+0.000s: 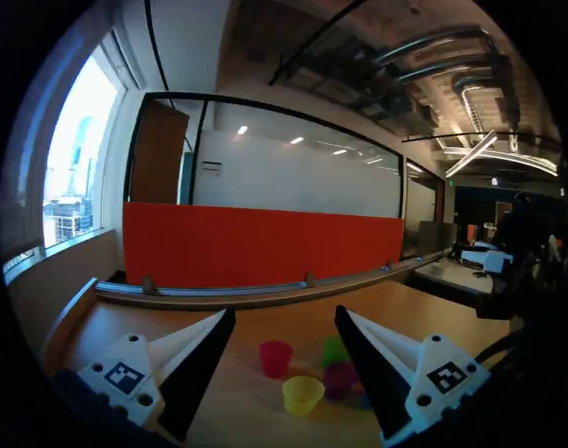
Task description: Pour water
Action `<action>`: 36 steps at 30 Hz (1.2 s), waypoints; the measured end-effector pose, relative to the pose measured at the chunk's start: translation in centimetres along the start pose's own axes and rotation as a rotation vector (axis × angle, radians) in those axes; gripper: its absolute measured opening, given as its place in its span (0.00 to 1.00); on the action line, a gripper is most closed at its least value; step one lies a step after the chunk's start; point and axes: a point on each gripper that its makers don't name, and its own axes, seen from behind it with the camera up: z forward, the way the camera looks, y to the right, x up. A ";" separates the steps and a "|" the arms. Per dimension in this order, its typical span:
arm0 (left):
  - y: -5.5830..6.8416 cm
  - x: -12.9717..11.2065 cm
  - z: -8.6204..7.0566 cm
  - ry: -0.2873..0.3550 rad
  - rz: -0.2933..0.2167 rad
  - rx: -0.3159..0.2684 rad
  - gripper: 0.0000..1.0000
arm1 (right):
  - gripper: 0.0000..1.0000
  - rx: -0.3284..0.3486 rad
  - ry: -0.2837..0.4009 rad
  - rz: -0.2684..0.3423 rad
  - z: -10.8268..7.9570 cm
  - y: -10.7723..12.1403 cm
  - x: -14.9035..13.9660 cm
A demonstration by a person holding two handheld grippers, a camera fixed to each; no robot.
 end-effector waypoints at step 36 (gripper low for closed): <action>5.1 -2.3 -0.1 -0.136 0.120 -0.304 0.99 | 1.00 0.382 -0.196 -0.166 -0.8 -7.4 -3.0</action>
